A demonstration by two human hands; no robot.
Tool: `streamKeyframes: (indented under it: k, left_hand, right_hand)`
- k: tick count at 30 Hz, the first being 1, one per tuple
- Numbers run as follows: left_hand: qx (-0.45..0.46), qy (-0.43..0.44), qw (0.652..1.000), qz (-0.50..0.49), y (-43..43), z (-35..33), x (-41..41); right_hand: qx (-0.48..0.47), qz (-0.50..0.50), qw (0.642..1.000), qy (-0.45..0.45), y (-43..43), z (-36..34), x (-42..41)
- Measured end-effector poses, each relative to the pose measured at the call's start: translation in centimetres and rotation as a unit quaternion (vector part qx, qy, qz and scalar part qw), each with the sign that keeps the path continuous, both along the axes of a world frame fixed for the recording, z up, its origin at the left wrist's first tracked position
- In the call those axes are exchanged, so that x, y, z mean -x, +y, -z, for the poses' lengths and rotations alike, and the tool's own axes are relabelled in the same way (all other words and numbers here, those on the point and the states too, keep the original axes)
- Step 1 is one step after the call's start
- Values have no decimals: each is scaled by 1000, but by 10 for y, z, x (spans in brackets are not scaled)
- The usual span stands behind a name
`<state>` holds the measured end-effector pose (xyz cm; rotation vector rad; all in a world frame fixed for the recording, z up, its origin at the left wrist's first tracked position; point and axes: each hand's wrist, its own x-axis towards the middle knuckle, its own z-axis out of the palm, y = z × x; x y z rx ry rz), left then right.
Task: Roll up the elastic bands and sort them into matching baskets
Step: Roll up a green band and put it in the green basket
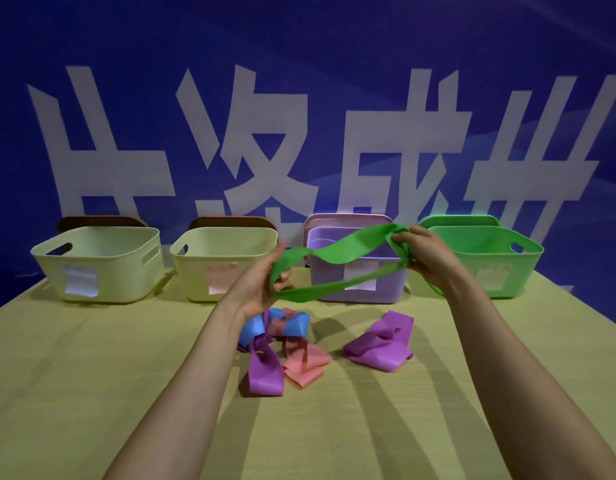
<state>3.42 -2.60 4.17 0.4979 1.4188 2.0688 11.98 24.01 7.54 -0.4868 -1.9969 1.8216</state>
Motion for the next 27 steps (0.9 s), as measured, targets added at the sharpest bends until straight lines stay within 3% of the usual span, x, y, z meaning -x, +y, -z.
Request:
streamKeyframes:
  k: [4,9,14,17,20,23,25,27]
  left_hand:
    - [-22,67,996,-55,11,-6,-9]
    - [-61,133,985,-88,10,-12,-11]
    - [-34,133,988,-67,19,-20,-21]
    - [-82,104,989,-71,22,-27,-23]
    - [-120,61,989,-68,25,-36,-23]
    - [-84,93,990,-68,30,-41,-25]
    - [-61,116,989,-73,34,-43,-25]
    - [-37,140,986,-79,38,-45,-26]
  right_hand:
    - [-48,65,996,38,2,5,7]
    - [-113,103,988,-28,3,13,10]
    - [-145,67,985,-65,-6,17,11]
    - [-221,53,968,-107,-10,22,14]
    - [-238,-50,957,-162,-14,21,7]
    - [-340,-194,891,-228,-17,14,-5]
    - [-312,-217,913,-147,-26,2,-10]
    - [-198,-194,961,-11,-41,-15,-14]
